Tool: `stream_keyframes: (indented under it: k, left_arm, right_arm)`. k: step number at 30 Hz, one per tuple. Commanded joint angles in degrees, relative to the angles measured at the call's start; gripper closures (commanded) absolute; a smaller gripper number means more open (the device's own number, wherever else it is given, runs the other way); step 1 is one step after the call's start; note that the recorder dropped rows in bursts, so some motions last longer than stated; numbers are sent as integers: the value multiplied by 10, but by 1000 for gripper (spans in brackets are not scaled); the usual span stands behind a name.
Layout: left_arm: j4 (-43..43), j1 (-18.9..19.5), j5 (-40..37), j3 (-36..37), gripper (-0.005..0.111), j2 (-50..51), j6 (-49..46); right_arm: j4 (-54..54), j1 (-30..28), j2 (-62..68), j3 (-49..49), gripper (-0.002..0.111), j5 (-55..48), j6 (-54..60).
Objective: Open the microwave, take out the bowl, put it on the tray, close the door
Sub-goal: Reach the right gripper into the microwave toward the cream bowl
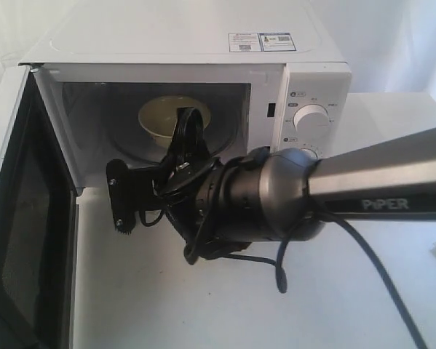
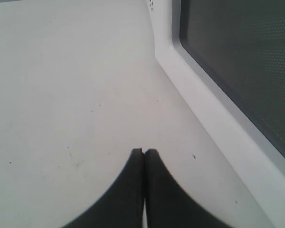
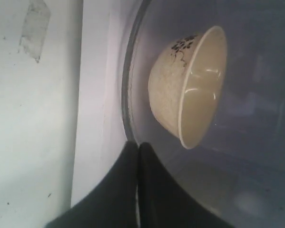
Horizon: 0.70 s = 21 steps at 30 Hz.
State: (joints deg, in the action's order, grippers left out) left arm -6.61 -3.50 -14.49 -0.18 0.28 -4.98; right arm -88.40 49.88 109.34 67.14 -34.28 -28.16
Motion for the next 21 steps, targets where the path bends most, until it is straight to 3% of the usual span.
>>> stream_keyframes:
  k: [1,16,21]
  left_arm:
    - [-7,0,0,2,107,-3,0]
    - [-7,0,0,2,107,-3,0]
    - [-7,0,0,2,107,-3,0]
  right_arm:
    - [25,2,28,39,108,-4,52]
    - [25,-1,59,97,108,-34,33]
    - [-17,-12,62,97,108,-24,-41]
